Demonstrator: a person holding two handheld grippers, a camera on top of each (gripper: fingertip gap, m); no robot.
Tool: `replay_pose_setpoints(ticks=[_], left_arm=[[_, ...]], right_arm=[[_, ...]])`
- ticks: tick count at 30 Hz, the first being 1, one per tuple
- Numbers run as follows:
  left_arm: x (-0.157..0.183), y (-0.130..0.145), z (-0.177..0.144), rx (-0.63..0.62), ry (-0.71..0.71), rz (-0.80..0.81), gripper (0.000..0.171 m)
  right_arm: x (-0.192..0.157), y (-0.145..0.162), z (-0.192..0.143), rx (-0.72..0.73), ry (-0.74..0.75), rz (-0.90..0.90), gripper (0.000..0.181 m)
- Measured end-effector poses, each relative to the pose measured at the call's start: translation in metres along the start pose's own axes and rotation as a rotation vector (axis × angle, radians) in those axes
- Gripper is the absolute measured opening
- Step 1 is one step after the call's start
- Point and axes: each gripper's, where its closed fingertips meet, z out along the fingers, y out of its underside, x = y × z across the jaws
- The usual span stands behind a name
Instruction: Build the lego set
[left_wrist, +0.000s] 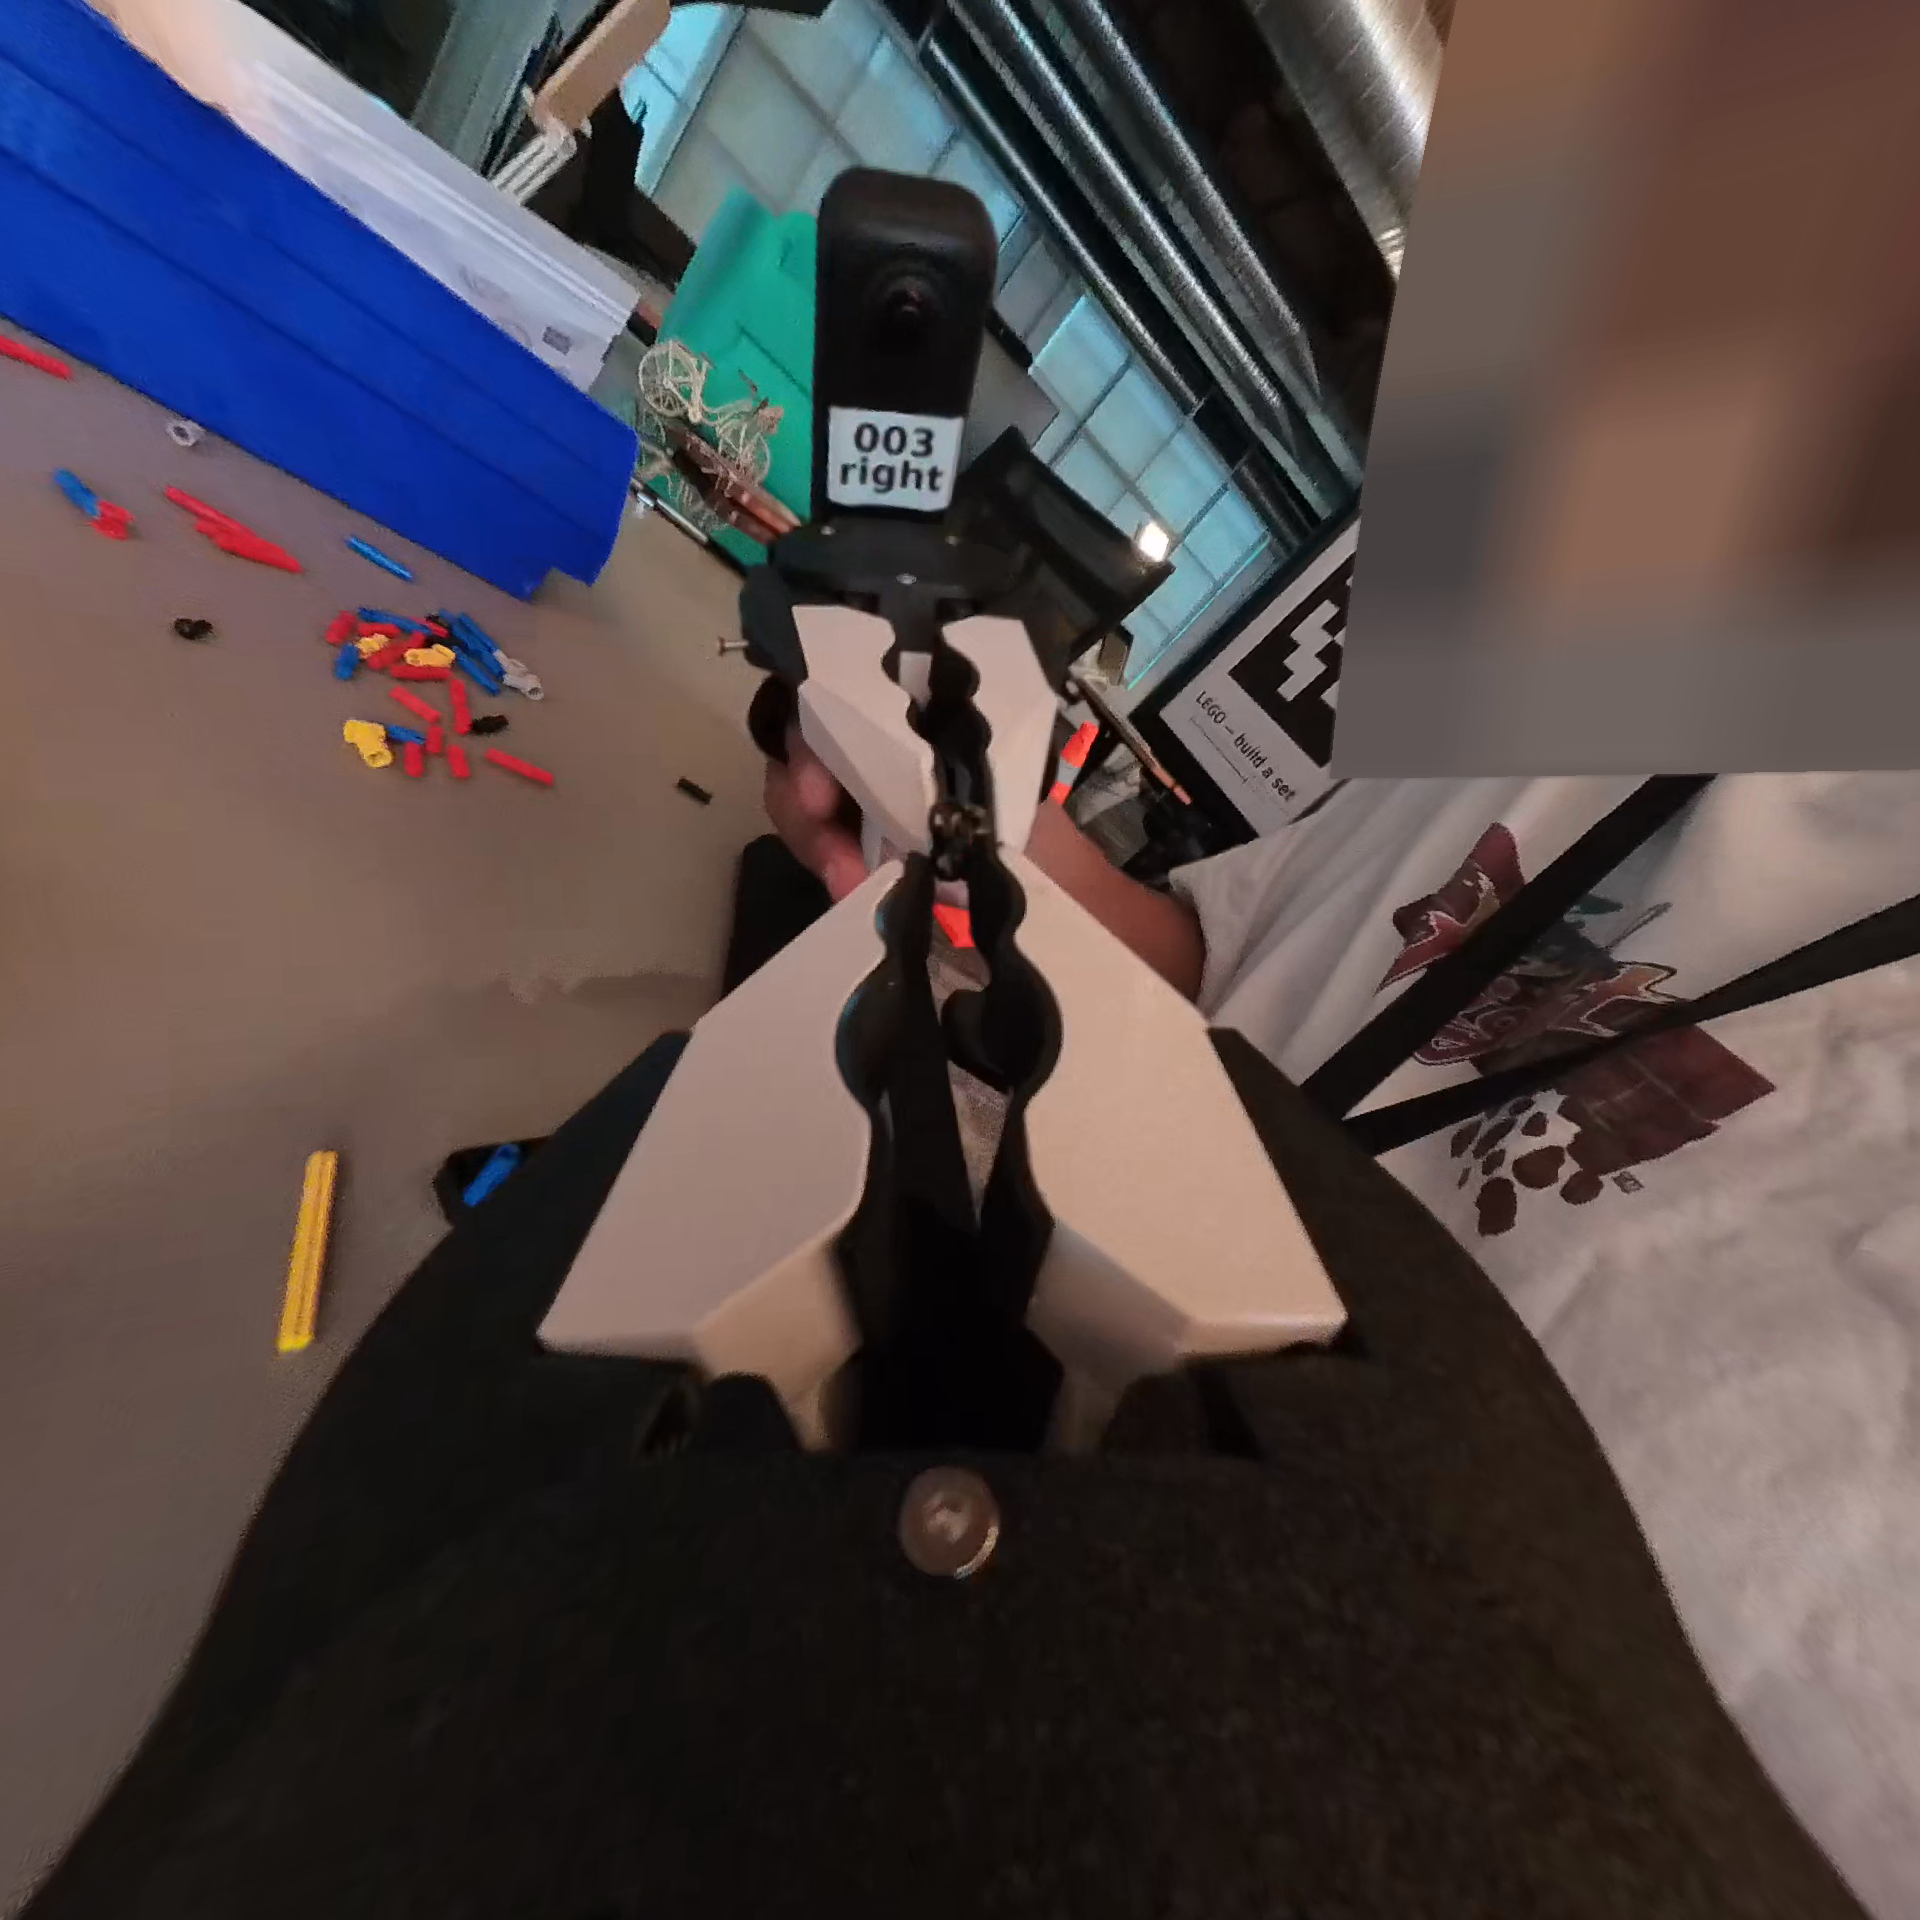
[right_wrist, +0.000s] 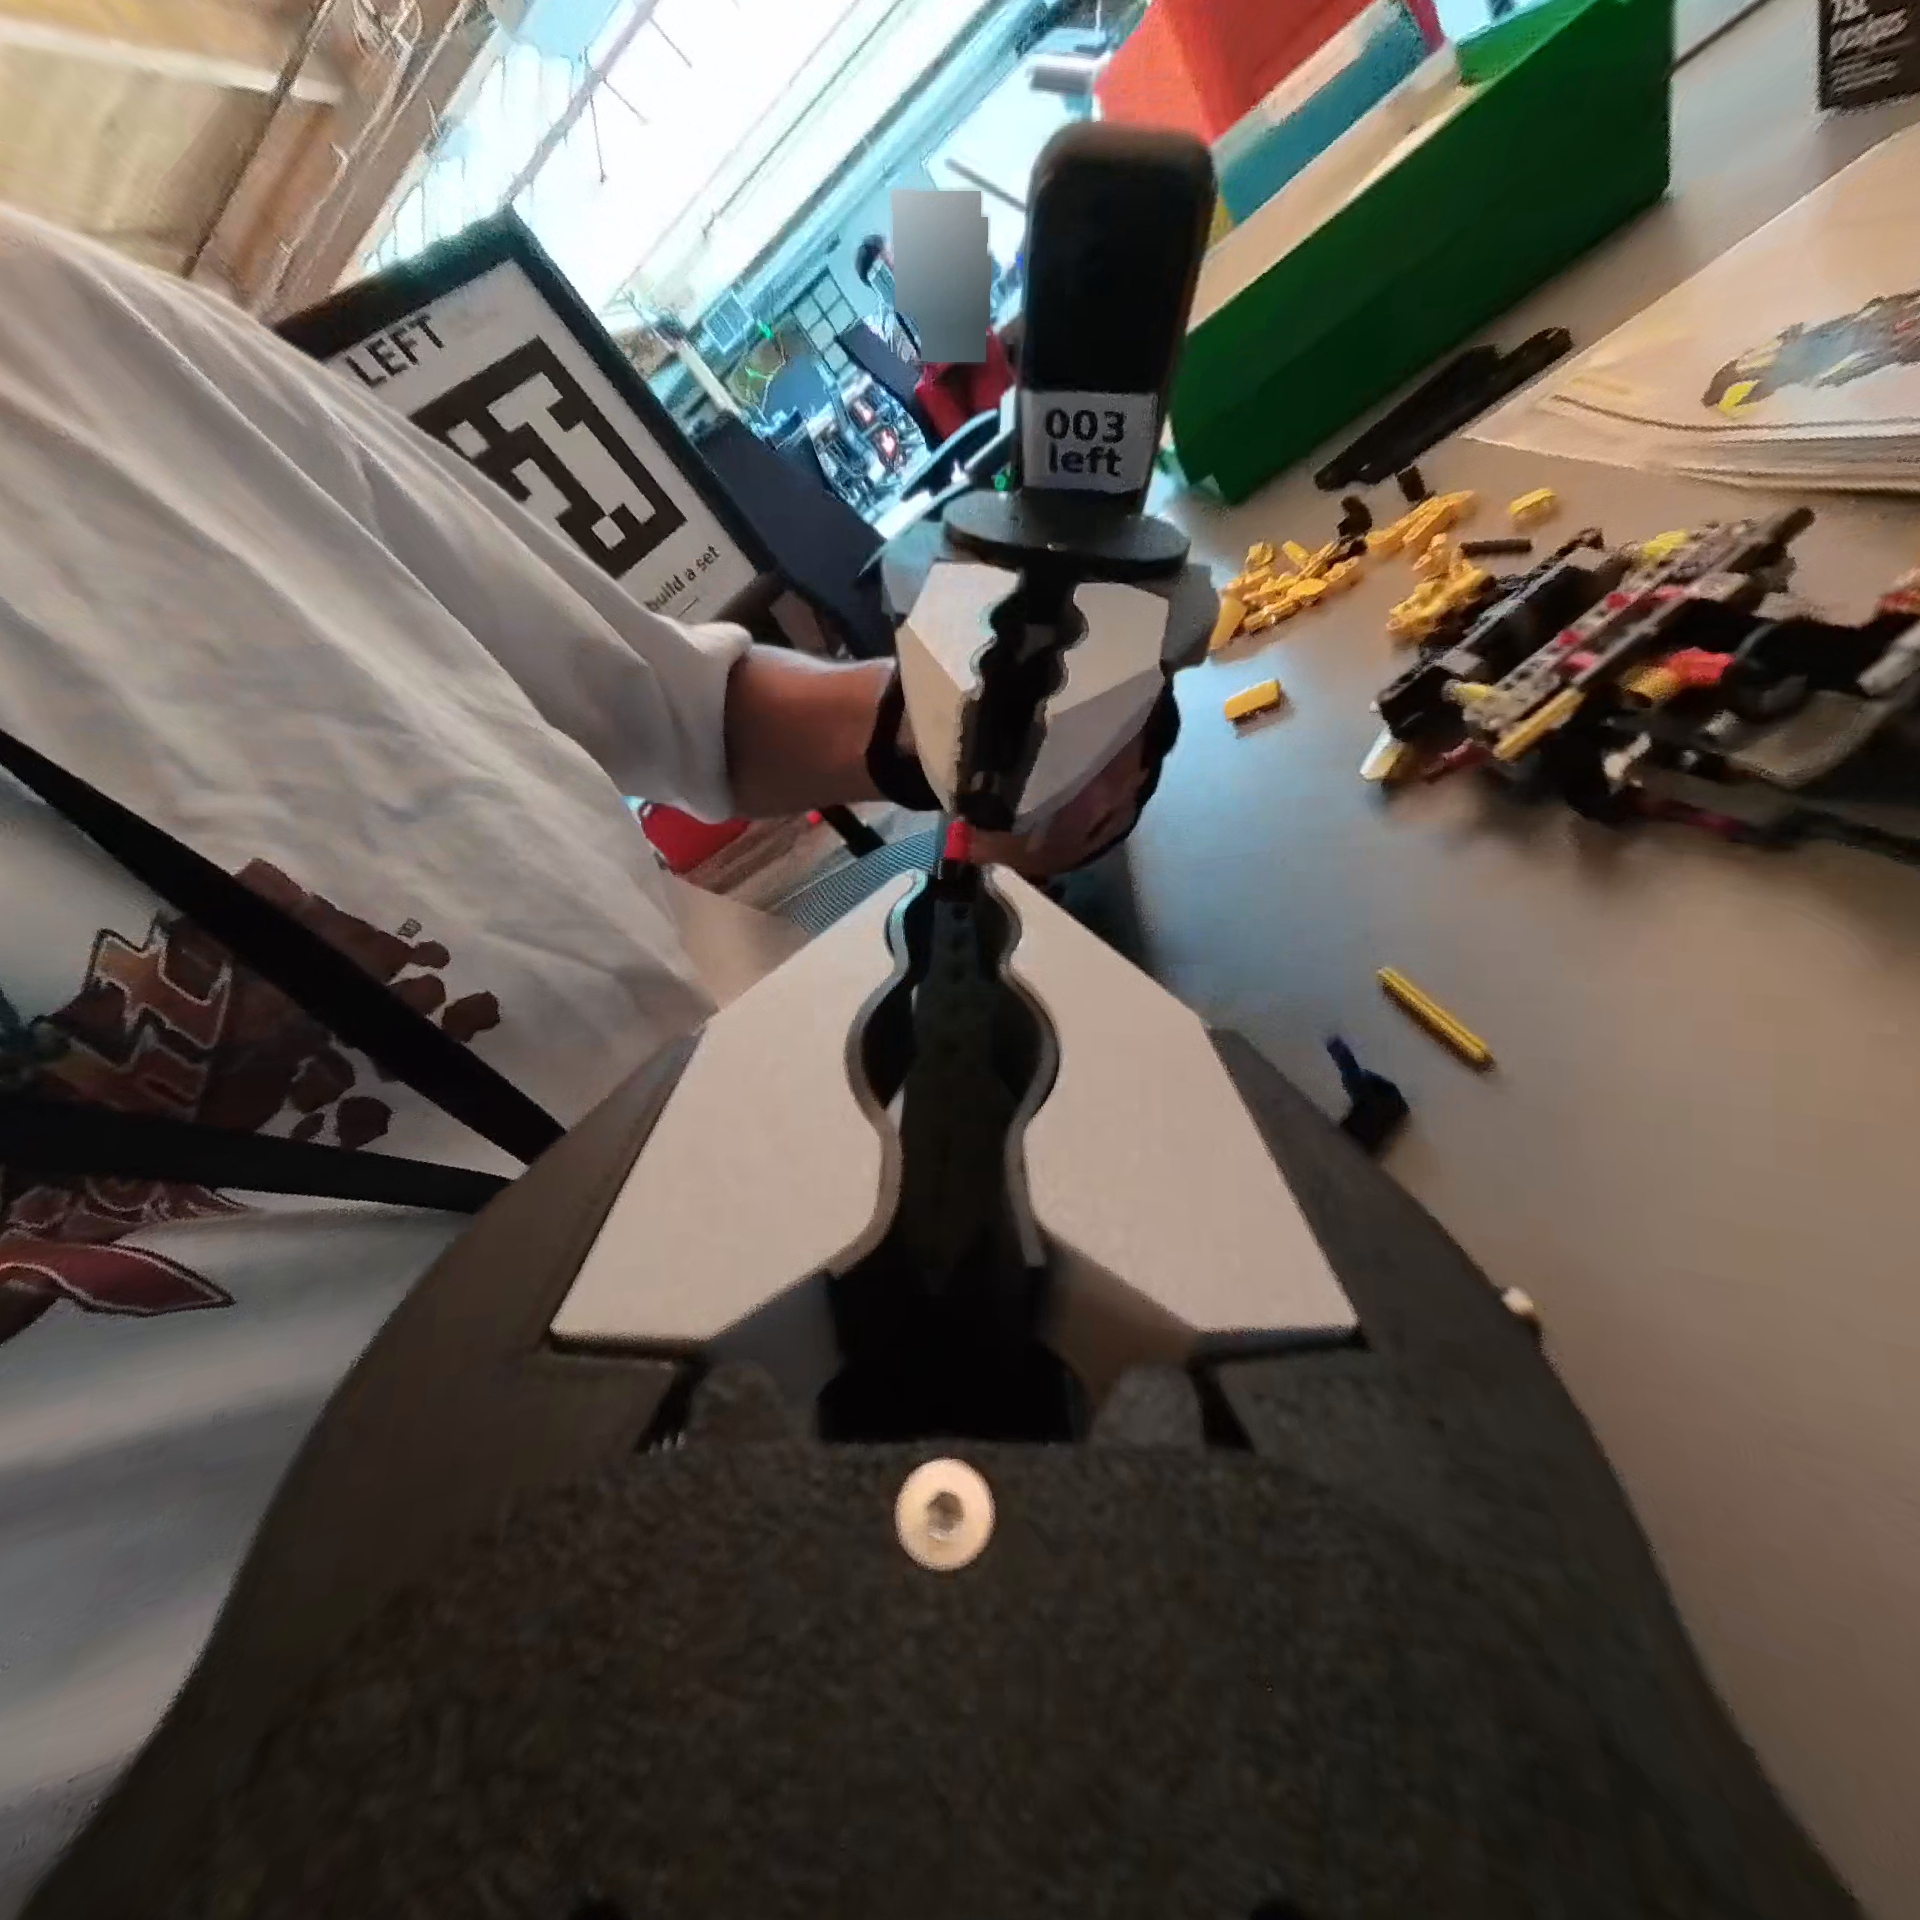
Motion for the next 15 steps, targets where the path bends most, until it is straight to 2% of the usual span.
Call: replay_pose_setpoints(ticks=[5, 15], left_arm=[[0.007, -0.003, -0.012, 0.04, 0.04, 0.016, 0.004], [0.008, 0.001, -0.014, 0.01, 0.064, 0.053, 0.004]], right_arm=[[-0.003, -0.005, 0.014, -0.053, 0.048, 0.001, 0.006], [-0.001, -0.003, 0.018, -0.089, 0.112, 0.011, 0.006]])
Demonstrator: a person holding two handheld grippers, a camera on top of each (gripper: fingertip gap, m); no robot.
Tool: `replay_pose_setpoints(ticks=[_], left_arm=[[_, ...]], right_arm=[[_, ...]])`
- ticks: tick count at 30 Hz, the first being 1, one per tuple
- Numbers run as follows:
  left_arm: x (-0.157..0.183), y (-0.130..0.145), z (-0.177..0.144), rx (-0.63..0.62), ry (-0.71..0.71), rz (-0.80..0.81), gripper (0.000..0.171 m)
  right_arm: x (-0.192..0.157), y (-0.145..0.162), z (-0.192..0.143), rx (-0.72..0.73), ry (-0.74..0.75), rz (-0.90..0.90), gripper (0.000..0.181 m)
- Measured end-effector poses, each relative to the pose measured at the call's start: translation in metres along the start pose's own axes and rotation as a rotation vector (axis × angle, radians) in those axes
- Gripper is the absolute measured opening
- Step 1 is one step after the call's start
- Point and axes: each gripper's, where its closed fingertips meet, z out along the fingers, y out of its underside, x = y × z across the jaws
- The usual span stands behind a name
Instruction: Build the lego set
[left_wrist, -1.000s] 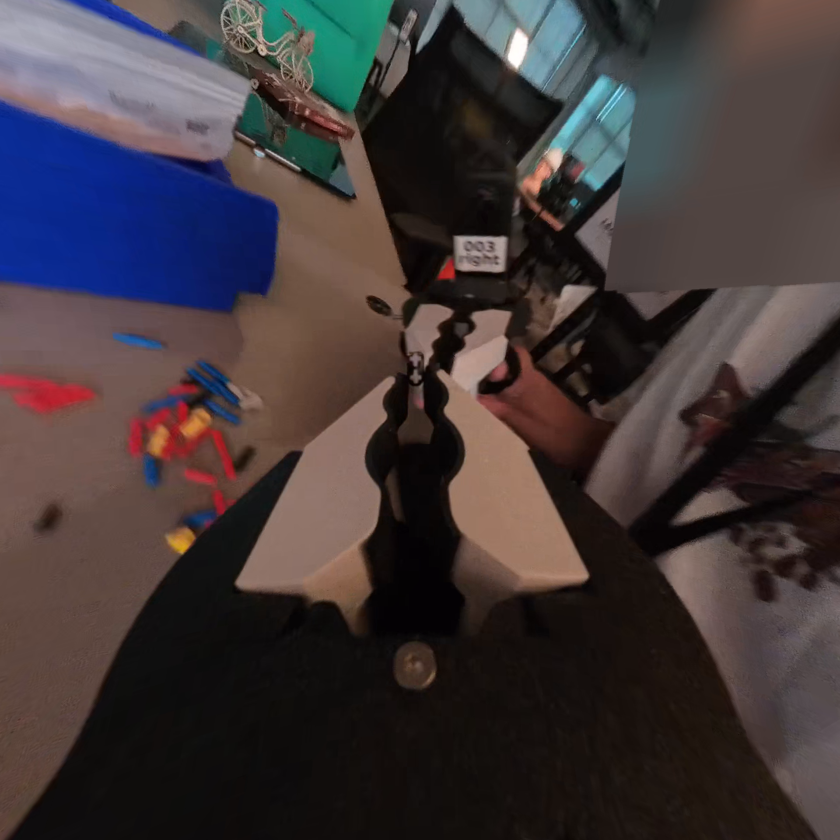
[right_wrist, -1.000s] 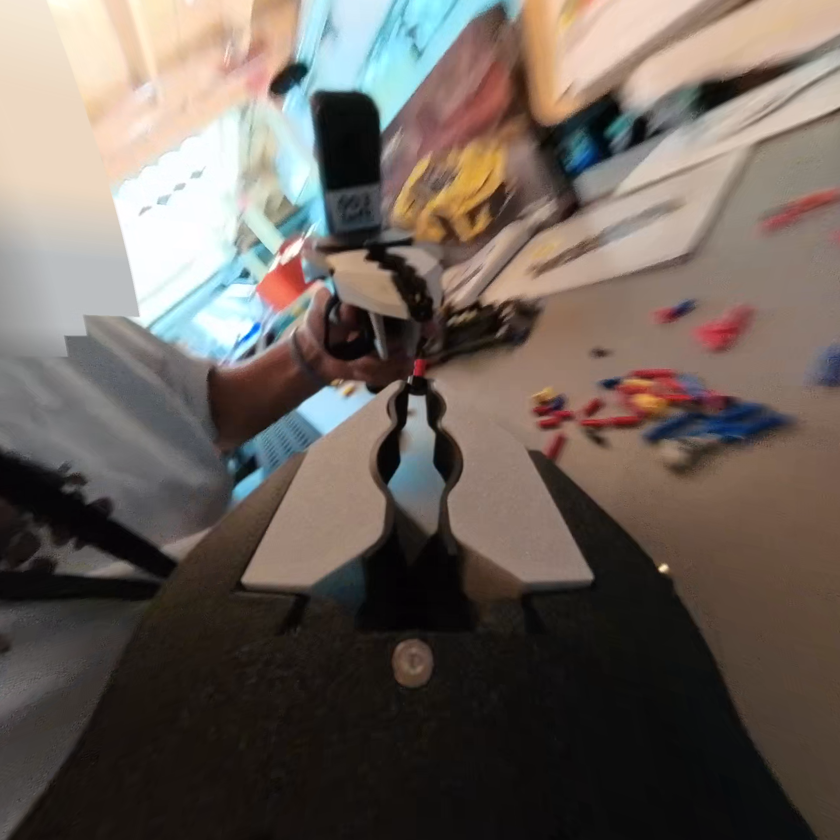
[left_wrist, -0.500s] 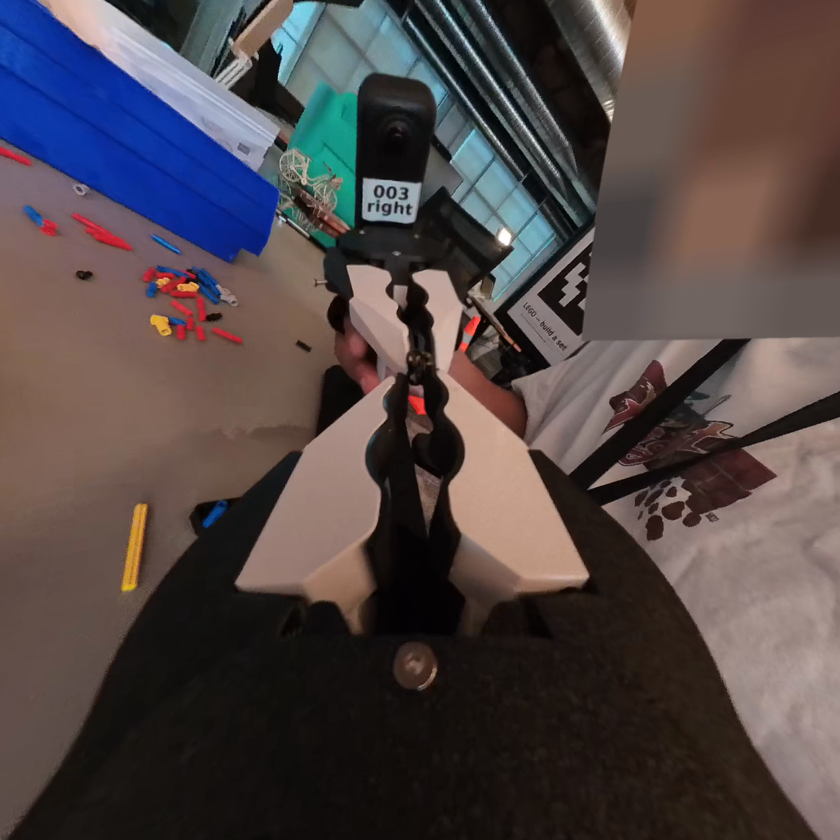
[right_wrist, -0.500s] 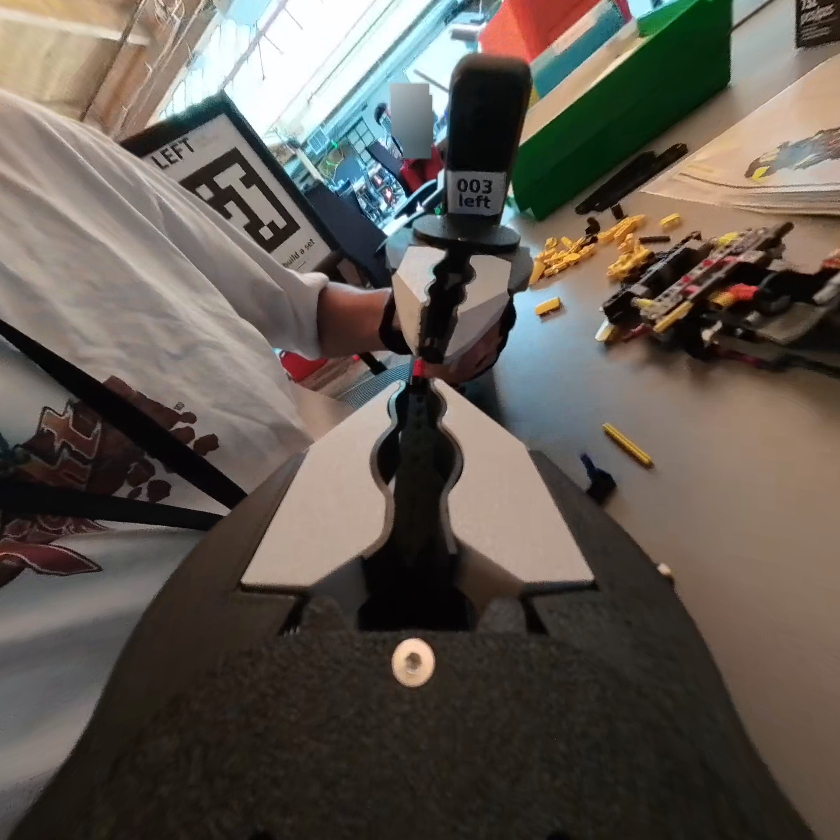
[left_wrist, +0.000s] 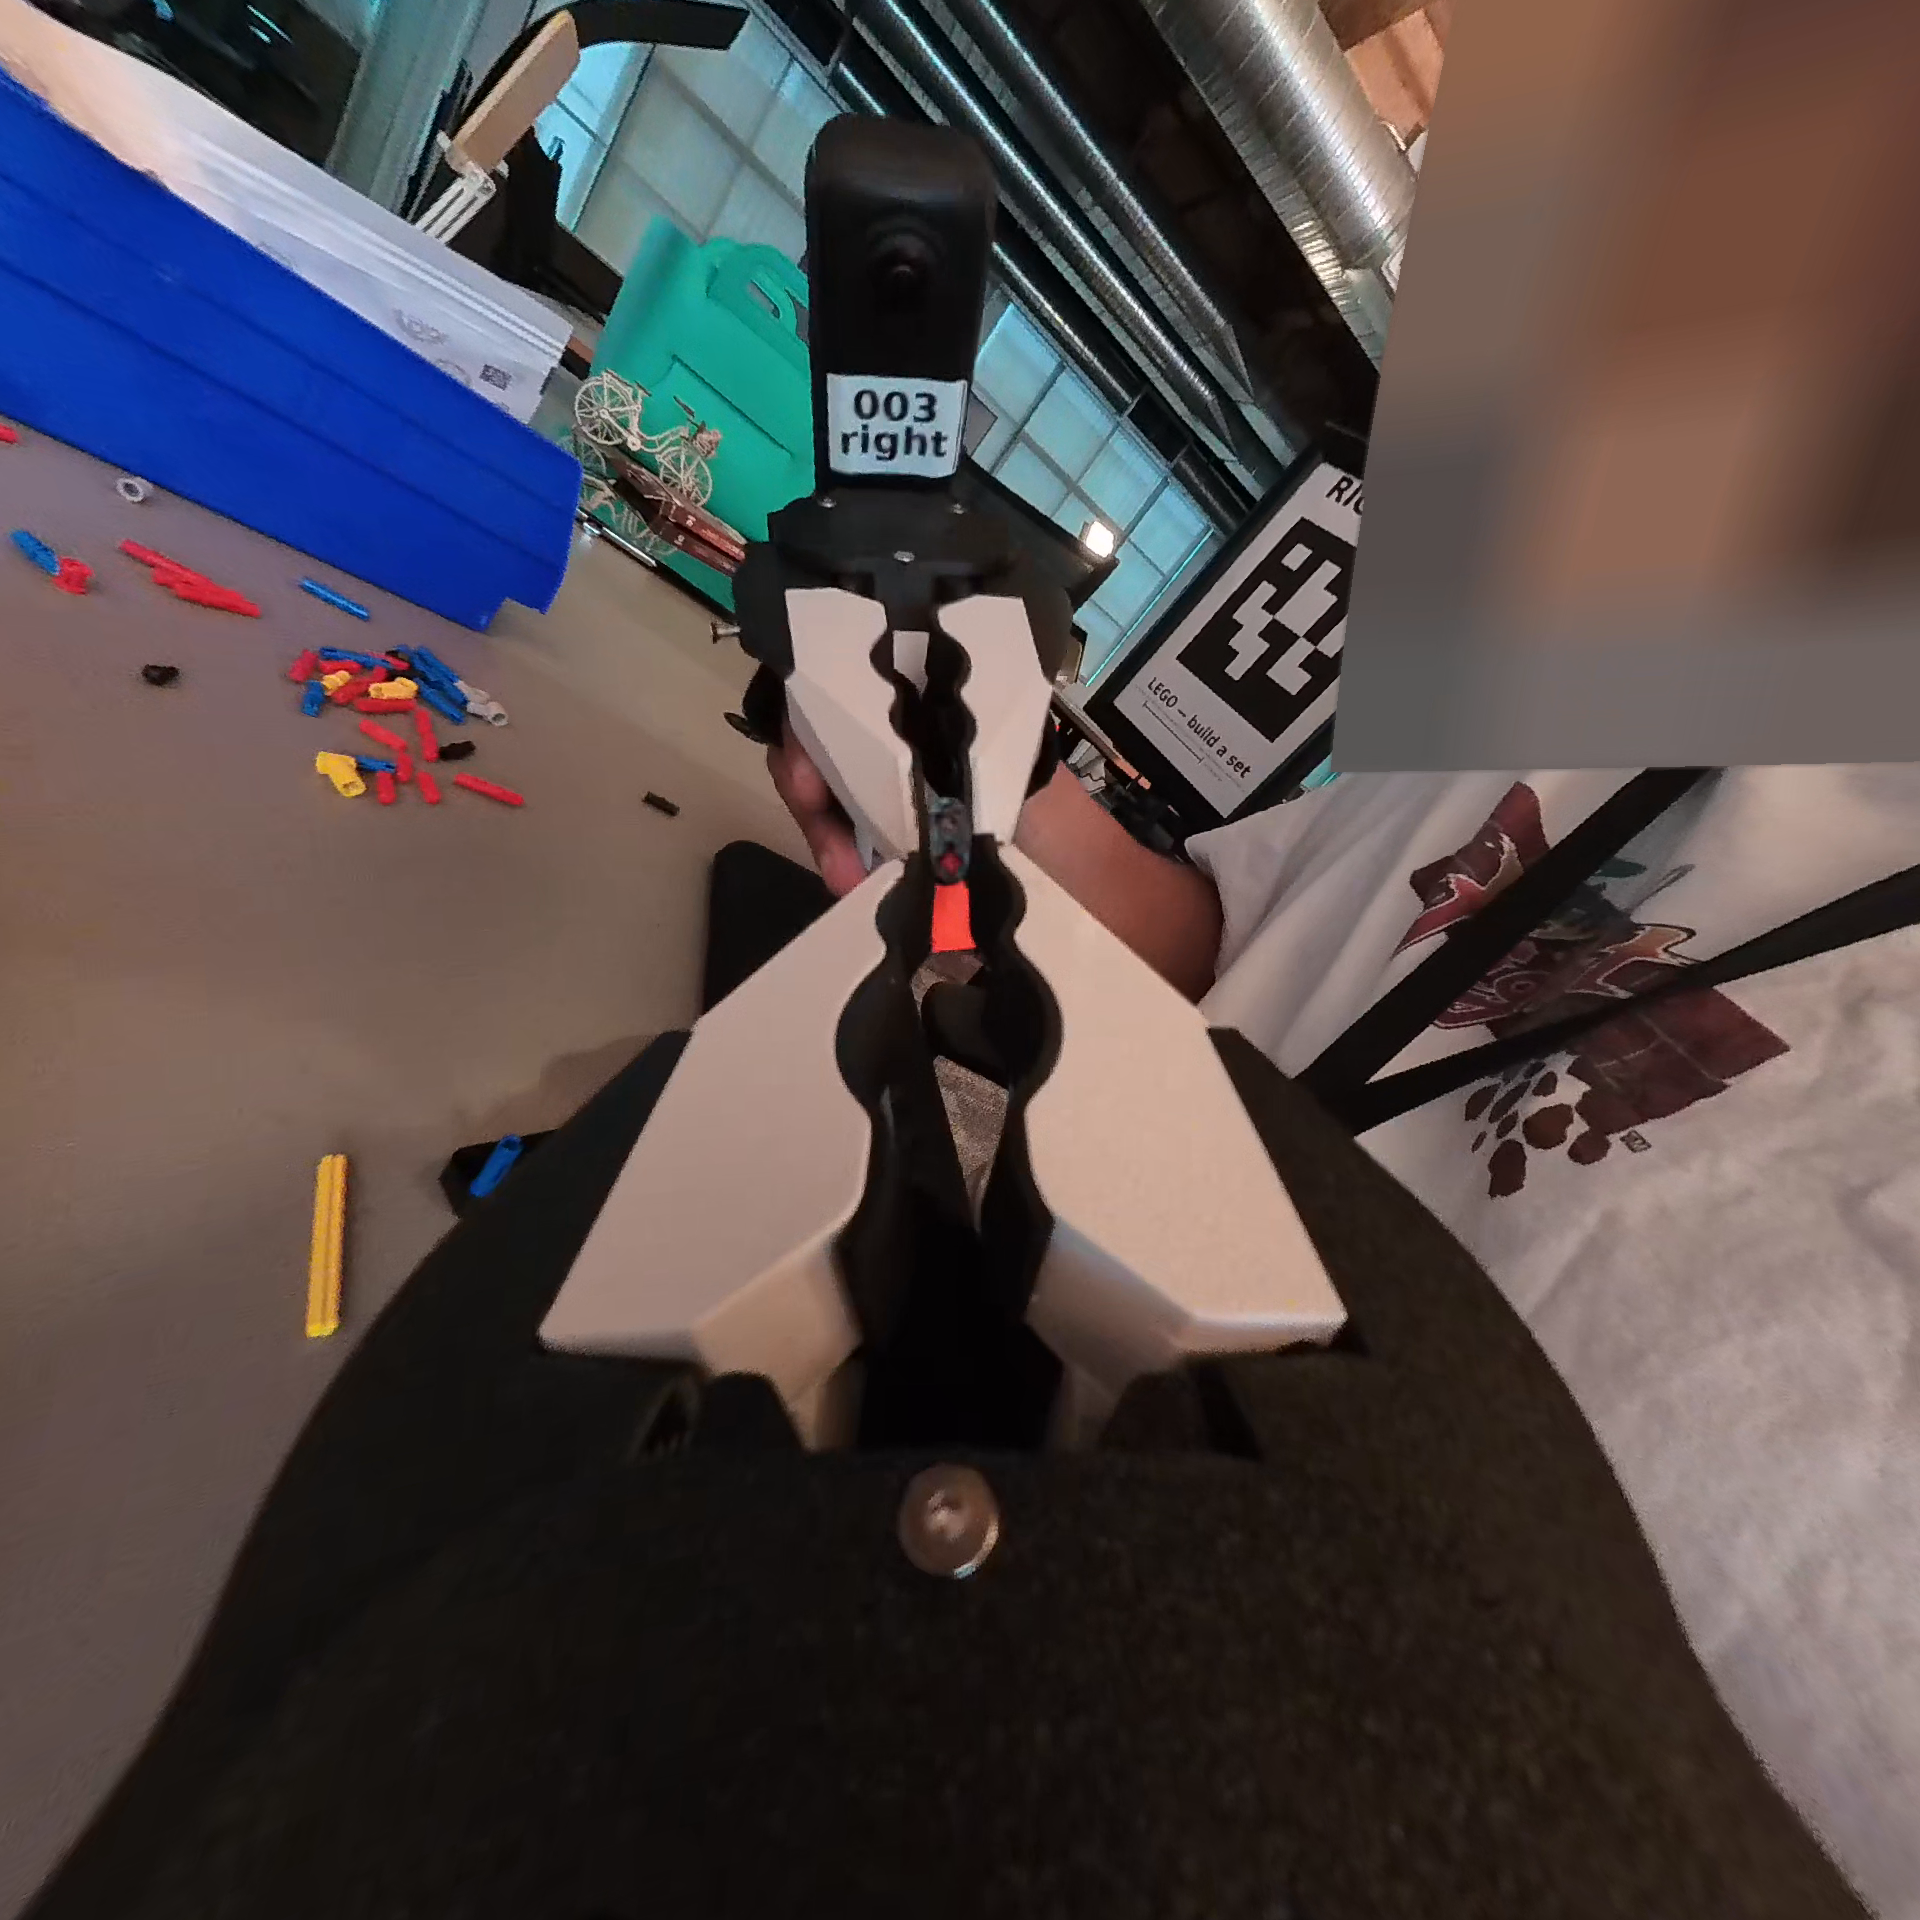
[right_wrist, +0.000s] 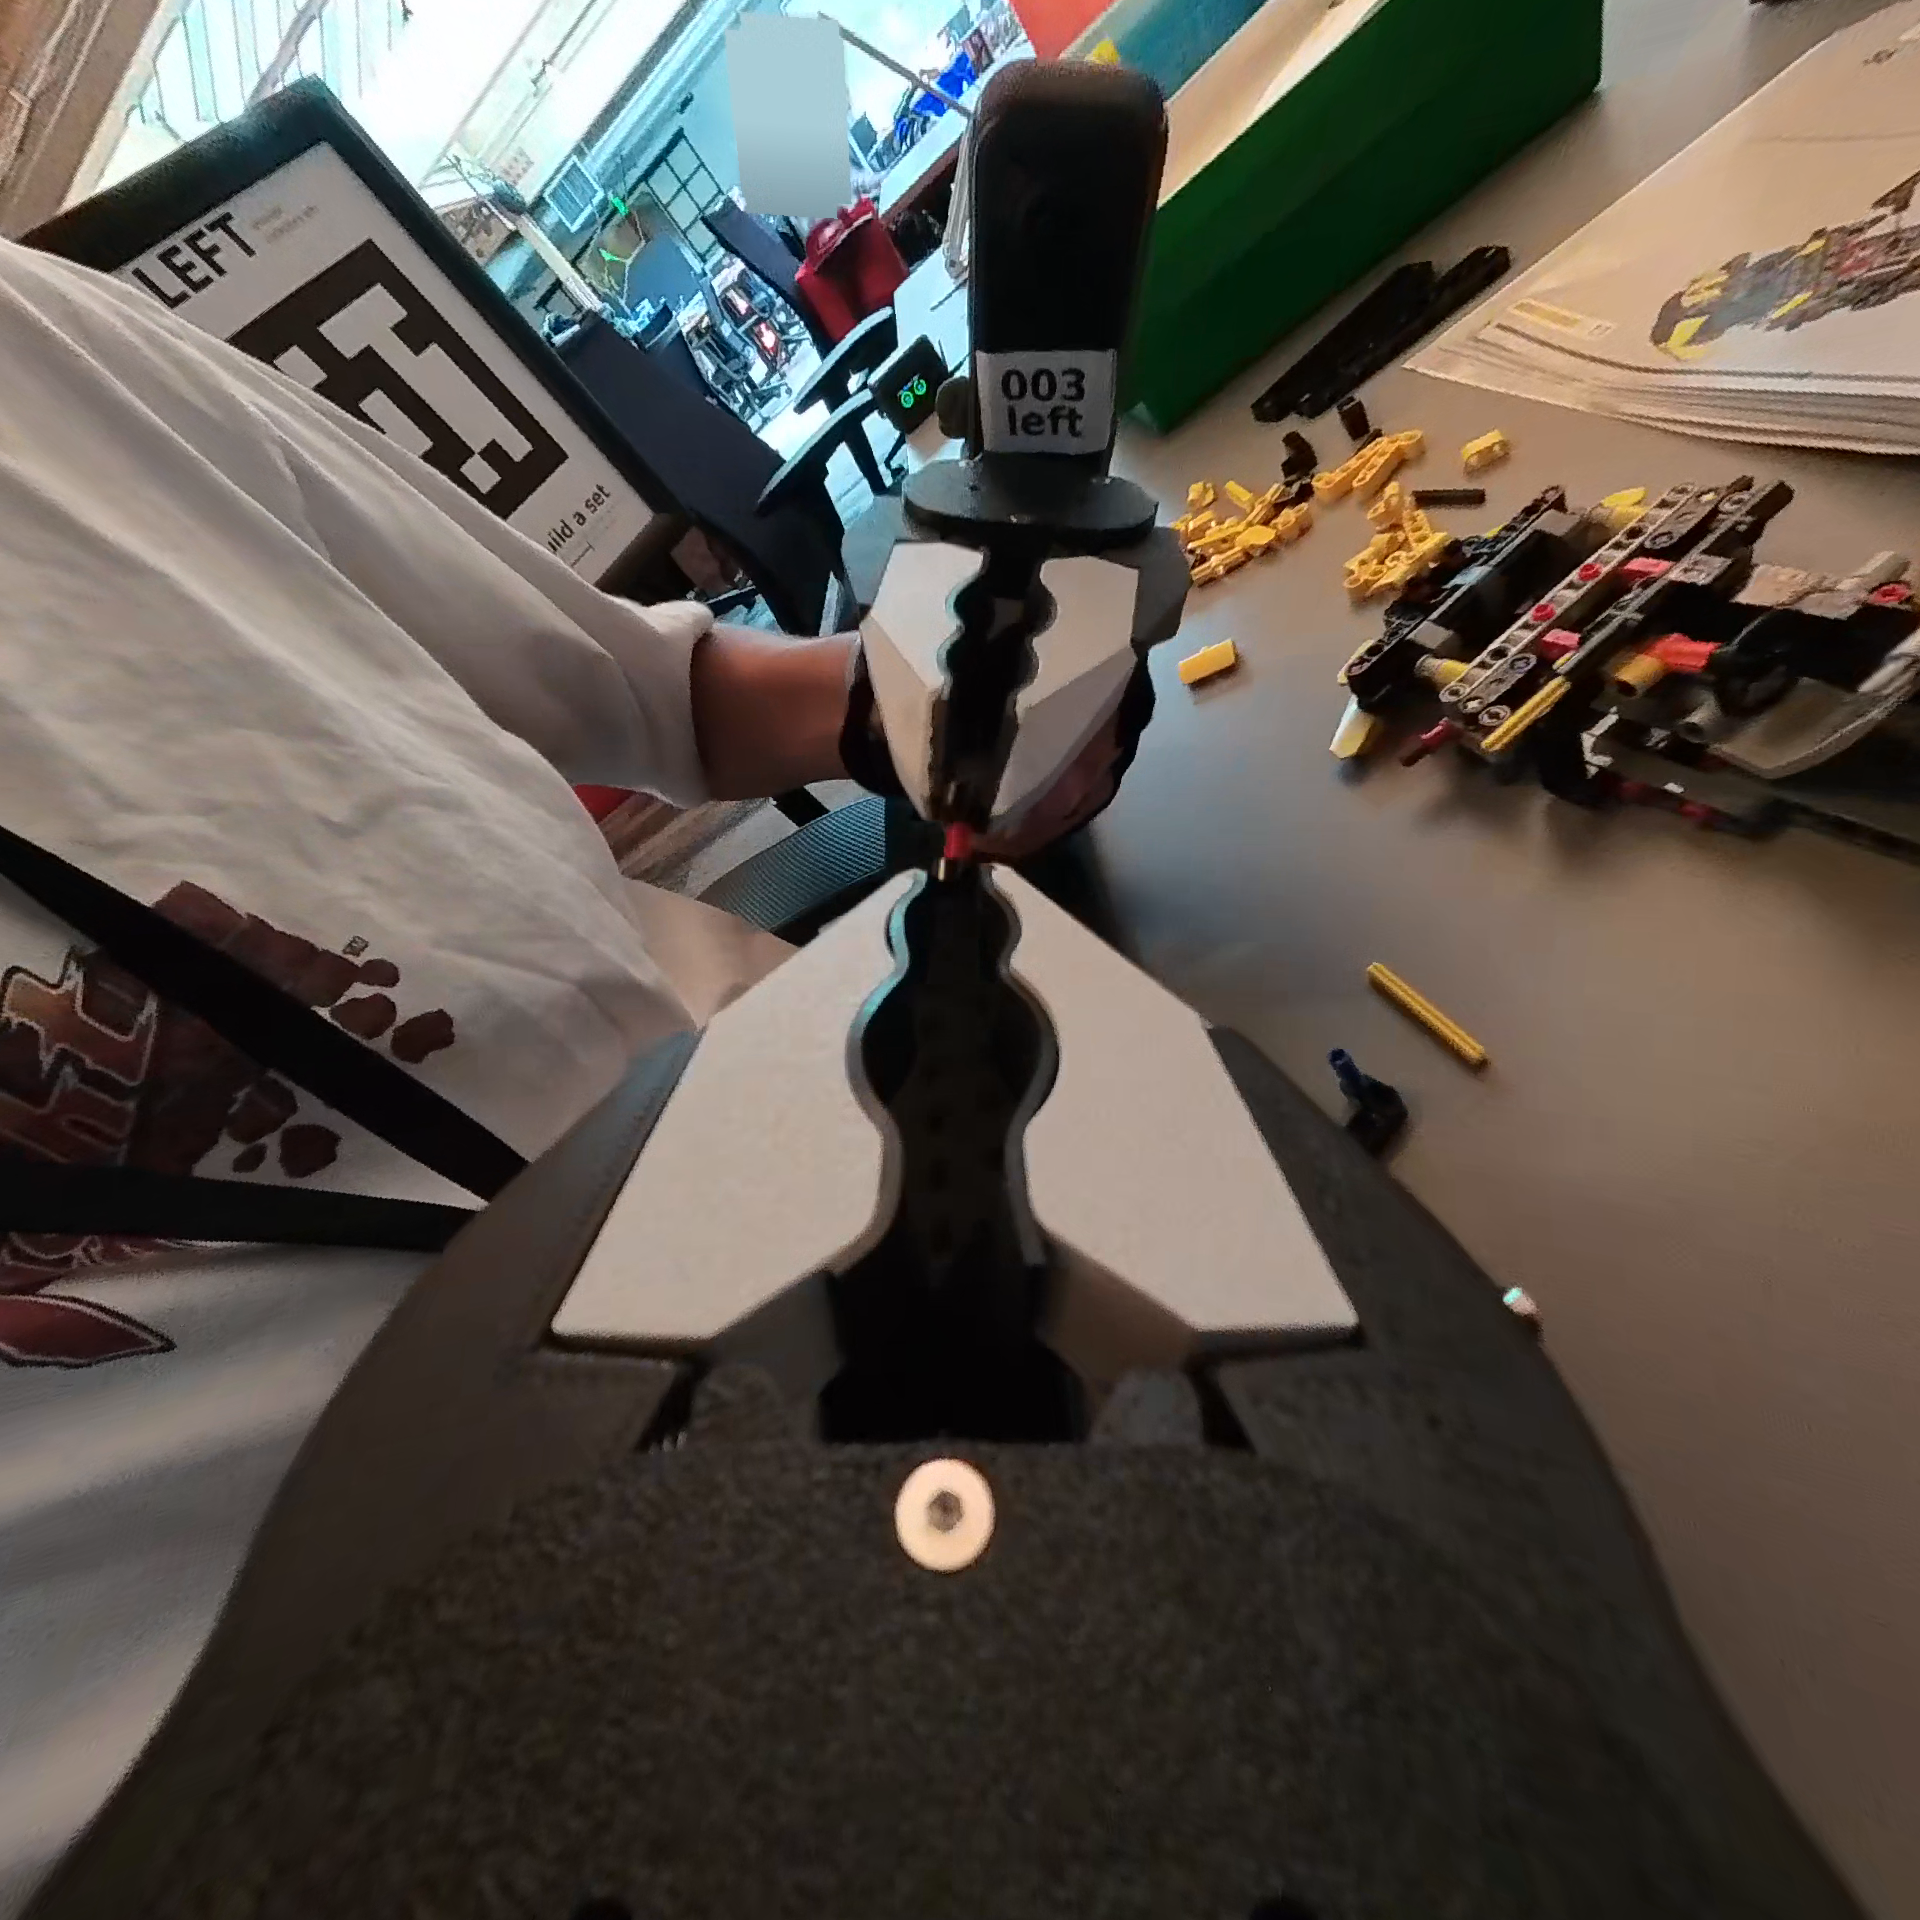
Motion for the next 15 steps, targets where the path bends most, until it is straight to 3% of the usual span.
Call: replay_pose_setpoints(ticks=[7, 15], left_arm=[[-0.006, 0.003, 0.0, -0.017, -0.039, 0.053, 0.004], [-0.01, -0.003, 0.004, 0.044, -0.034, 0.053, 0.004]], right_arm=[[0.006, 0.002, 0.0, -0.024, 0.029, 0.002, 0.006], [0.01, -0.002, -0.005, 0.057, 0.046, 0.047, 0.006]])
